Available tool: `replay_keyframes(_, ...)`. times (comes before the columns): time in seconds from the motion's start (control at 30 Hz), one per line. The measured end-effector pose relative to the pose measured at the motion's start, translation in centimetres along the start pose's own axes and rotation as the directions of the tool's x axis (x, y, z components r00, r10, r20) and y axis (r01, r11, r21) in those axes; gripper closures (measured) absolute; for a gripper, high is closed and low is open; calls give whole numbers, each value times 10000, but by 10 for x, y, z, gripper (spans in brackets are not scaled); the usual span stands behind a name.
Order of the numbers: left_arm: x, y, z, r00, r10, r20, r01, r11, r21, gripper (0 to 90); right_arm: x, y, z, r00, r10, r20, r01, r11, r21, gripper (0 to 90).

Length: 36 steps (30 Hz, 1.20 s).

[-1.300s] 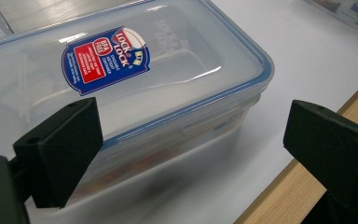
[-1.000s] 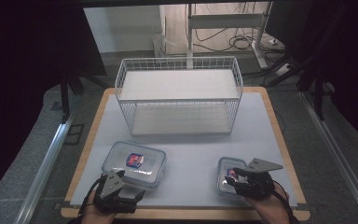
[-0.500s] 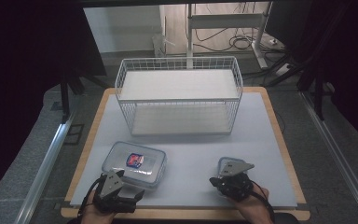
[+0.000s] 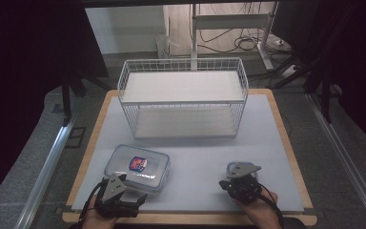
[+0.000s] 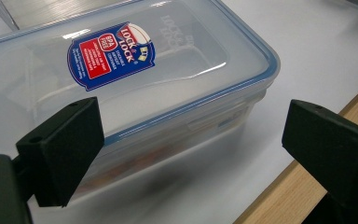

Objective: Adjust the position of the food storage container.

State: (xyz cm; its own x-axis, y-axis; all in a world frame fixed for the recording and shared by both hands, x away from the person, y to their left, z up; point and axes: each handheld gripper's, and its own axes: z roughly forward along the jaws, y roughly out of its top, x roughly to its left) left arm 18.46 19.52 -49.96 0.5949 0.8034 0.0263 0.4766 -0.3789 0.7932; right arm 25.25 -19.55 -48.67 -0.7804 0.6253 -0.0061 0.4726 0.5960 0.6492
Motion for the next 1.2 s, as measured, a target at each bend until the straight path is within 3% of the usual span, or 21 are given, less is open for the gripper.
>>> replay_keyframes(0.13, 0, 0, 0, 10000, -4, 0, 4, 10000, -5, 56, -6, -4, -3, 9996, 85, 280, -90, 9998, 160, 893)
replay_keyframes(0.2, 0, 0, 0, 10000, -11, -1, 11, 10000, -8, 56, -15, -10, -8, 9980, 439, 458, -448, 9988, 194, 893)
replay_keyframes(0.43, 0, 0, 0, 9999, -101, 27, 101, 9999, -55, 58, -32, -18, -18, 9922, 787, 972, -805, 9966, 151, 893)
replay_keyframes(0.67, 0, 1, -1, 9998, -148, 101, 149, 9998, -115, 63, -60, -28, -27, 9768, 1500, 1532, -1510, 9885, -54, 893)
replay_keyframes(0.83, 2, 1, -1, 9995, -259, 187, 259, 9997, 21, 68, -71, -30, -28, 9677, 1831, 1732, -1822, 9830, -210, 893)
replay_keyframes(1.07, 10, 3, -11, 9990, -422, 128, 415, 9977, 532, 55, -68, -30, -28, 9695, 1691, 1773, -1642, 9855, -419, 884)
replay_keyframes(1.13, 14, 2, -17, 9987, -519, -22, 519, 9977, 435, 77, -65, -29, -30, 9706, 1671, 1735, -1584, 9854, -629, 871)
replay_keyframes(1.17, 18, 1, -23, 9985, -412, -372, 430, 9979, 488, 93, -64, -29, -30, 9712, 1678, 1693, -1585, 9851, -671, 866)
replay_keyframes(1.2, 18, 1, -23, 9985, -412, -372, 430, 9979, 488, 118, -64, -29, -30, 9712, 1678, 1693, -1585, 9851, -671, 866)
